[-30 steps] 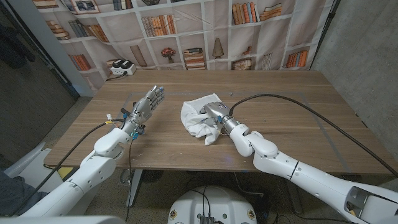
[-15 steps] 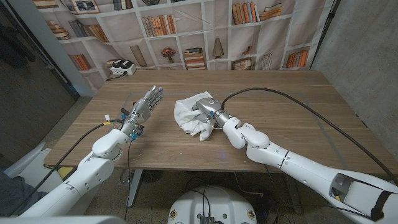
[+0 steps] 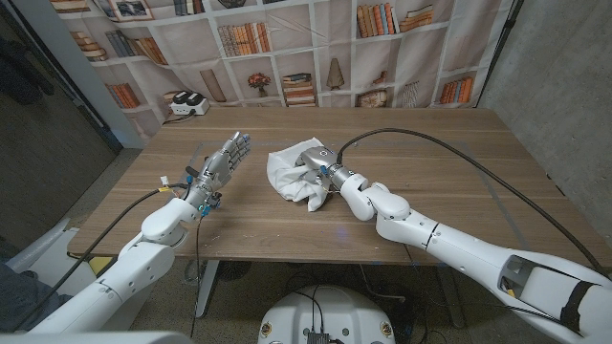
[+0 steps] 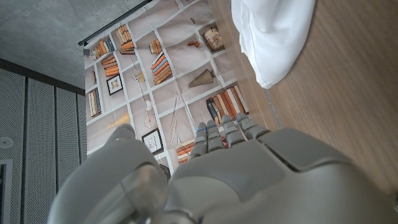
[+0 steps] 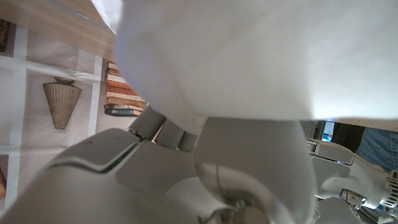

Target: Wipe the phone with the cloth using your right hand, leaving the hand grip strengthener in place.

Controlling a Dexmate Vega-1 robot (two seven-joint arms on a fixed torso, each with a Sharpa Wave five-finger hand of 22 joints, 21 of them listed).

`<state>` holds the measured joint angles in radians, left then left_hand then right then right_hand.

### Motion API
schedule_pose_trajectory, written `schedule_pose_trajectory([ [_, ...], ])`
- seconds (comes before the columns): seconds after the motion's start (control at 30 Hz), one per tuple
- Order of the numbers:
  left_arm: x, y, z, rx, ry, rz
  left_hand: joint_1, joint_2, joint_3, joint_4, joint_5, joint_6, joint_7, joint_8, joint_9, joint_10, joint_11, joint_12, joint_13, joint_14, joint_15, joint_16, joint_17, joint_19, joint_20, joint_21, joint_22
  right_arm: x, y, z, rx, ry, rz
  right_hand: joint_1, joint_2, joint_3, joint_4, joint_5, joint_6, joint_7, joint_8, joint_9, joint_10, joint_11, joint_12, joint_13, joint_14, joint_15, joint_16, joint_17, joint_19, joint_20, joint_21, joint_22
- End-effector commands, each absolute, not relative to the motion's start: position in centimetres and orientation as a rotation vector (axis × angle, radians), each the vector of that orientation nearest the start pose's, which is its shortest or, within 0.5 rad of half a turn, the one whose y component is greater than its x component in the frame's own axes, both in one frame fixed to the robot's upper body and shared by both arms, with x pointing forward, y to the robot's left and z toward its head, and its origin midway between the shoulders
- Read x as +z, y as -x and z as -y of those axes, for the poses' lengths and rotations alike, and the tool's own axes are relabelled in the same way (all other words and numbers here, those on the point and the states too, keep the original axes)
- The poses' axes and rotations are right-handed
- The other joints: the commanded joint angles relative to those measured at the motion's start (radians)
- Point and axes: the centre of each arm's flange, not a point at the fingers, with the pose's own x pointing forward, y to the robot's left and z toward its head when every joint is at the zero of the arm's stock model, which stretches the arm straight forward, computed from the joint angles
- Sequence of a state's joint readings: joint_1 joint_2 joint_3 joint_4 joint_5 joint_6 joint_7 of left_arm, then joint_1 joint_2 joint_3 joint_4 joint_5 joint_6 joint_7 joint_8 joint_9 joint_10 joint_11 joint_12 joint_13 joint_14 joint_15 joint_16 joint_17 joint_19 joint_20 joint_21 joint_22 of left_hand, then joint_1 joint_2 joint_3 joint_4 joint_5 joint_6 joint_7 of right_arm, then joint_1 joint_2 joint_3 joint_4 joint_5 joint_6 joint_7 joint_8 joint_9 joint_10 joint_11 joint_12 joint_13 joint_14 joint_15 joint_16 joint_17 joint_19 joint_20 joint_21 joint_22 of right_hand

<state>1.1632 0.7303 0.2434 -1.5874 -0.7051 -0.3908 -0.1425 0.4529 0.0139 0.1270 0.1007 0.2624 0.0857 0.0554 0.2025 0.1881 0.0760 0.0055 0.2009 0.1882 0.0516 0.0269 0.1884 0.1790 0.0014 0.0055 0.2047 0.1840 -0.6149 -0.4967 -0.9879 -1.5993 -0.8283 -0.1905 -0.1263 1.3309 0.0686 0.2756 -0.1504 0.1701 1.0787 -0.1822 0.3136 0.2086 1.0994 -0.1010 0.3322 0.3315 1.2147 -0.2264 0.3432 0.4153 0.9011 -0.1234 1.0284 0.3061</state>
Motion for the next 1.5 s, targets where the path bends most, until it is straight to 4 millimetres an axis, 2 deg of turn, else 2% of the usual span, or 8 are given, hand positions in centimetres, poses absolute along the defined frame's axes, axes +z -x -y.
schedule_pose_trajectory([
  [0.03, -6.5, -56.9, -32.1, -0.357, -0.065, 0.647, 0.003, -0.002, -0.001, 0.001, -0.001, 0.003, 0.0, -0.001, 0.003, 0.002, -0.002, 0.002, 0.004, -0.004, -0.001, 0.002, 0.006, -0.005, 0.002, 0.002, 0.001, -4.5, -58.3, 3.6, 0.124, 1.583, 0.879, -0.011, 0.0, 0.003, 0.003, 0.007, 0.006, -0.002, -0.002, 0.003, 0.071, -0.062, 0.001, 0.002, 0.002, -0.003, -0.004, 0.004, -0.005, -0.106, 0.006, 0.002],
  [0.3, -6.4, -57.1, -32.0, -0.366, -0.068, 0.648, 0.004, -0.001, -0.003, 0.001, -0.001, 0.004, -0.001, -0.001, 0.003, 0.001, -0.004, 0.001, 0.004, -0.004, -0.002, 0.002, 0.006, -0.005, 0.001, 0.003, 0.001, -5.4, -56.9, 4.7, 0.124, 1.589, 0.864, -0.01, 0.001, 0.004, 0.002, 0.007, 0.006, 0.0, -0.005, 0.003, 0.074, -0.063, -0.001, 0.003, 0.002, -0.004, -0.007, 0.005, -0.008, -0.107, 0.012, -0.003],
  [0.7, -6.4, -57.1, -32.2, -0.366, -0.073, 0.644, 0.005, 0.0, -0.005, 0.001, -0.001, 0.003, 0.0, -0.002, 0.003, 0.001, -0.004, 0.001, 0.004, -0.004, -0.001, 0.001, 0.006, -0.005, 0.001, 0.003, 0.001, -6.3, -56.2, 6.7, 0.091, 1.607, 0.816, -0.012, 0.001, 0.006, 0.002, 0.007, 0.004, -0.001, -0.009, 0.004, 0.077, -0.063, -0.004, 0.006, 0.002, -0.003, -0.011, 0.006, -0.013, -0.107, 0.021, -0.01],
  [0.87, -6.5, -57.3, -32.2, -0.369, -0.071, 0.641, 0.005, 0.0, -0.006, 0.001, -0.002, 0.004, -0.001, -0.001, 0.003, 0.001, -0.004, 0.001, 0.004, -0.004, -0.001, 0.002, 0.006, -0.005, 0.001, 0.003, 0.001, -6.3, -56.1, 6.8, 0.083, 1.594, 0.819, -0.011, 0.002, 0.007, 0.001, 0.007, 0.004, -0.001, -0.01, 0.004, 0.077, -0.063, -0.005, 0.006, 0.002, -0.003, -0.012, 0.007, -0.014, -0.107, 0.024, -0.012],
  [1.5, -5.5, -57.1, -32.7, -0.377, -0.098, 0.647, 0.007, 0.002, -0.009, 0.001, -0.002, 0.003, -0.001, -0.002, 0.003, 0.001, -0.004, 0.002, 0.004, -0.005, -0.001, 0.001, 0.006, -0.006, 0.001, 0.002, 0.001, -3.8, -57.0, 2.6, 0.101, 1.592, 0.943, -0.013, 0.002, 0.009, 0.001, 0.007, 0.008, -0.003, -0.013, 0.004, 0.08, -0.065, -0.013, 0.007, 0.015, -0.004, -0.01, 0.012, -0.015, -0.106, 0.041, -0.023],
])
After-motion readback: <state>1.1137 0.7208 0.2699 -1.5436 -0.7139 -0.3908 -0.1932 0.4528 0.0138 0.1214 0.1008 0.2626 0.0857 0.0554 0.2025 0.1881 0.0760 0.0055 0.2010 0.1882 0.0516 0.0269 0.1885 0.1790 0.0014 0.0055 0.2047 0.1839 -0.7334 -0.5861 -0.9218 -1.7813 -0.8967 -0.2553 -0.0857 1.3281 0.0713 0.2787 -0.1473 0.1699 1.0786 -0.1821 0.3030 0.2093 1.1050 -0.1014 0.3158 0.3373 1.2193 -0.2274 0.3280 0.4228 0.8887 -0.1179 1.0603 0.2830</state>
